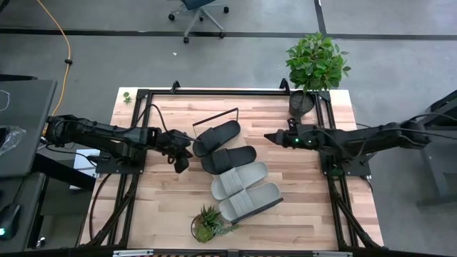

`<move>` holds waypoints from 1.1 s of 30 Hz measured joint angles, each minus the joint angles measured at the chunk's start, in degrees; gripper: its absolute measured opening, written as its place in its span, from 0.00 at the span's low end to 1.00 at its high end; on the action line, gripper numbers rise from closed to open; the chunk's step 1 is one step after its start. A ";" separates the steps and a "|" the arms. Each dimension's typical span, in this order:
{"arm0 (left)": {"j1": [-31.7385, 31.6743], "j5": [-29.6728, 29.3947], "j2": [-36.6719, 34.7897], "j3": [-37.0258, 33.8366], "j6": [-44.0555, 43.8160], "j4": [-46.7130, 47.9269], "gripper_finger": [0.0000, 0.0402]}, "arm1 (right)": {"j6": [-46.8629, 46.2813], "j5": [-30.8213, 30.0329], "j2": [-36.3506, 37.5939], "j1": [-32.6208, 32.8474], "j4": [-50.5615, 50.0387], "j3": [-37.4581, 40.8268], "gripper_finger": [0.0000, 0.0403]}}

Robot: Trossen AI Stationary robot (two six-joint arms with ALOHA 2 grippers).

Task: Pick and place slides into the shelf
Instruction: Adjust the black slippers on the shelf

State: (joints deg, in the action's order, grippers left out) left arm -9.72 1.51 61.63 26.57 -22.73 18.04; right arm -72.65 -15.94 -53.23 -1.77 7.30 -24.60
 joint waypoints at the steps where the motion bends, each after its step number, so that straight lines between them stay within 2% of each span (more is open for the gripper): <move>1: 0.00 0.32 0.00 0.00 -0.03 -0.60 0.00 | -1.05 1.82 -1.03 -1.28 1.99 1.64 0.36; 8: 0.00 0.86 0.00 0.00 -3.35 -2.09 0.00 | 4.66 13.07 -8.67 -12.32 13.12 4.11 0.37; 15: 0.00 0.88 0.00 0.00 -4.69 -1.99 0.00 | 5.60 25.94 -20.12 -20.68 24.95 4.03 0.44; 18: 0.00 0.88 0.00 0.00 -4.74 -1.94 0.00 | 5.78 28.50 -24.94 -22.13 26.56 2.09 0.48; 26: 0.00 1.05 0.00 0.00 -4.71 -1.46 0.00 | 13.63 32.55 -37.39 -22.85 23.92 -10.53 0.50; 33: 0.00 1.49 0.00 0.00 -4.69 -1.36 0.00 | 13.08 33.08 -41.58 -23.03 23.95 -11.26 0.50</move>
State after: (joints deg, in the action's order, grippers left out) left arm -9.72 3.01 61.63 26.57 -27.42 16.69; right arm -59.57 17.14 -94.81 -24.80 31.26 -35.86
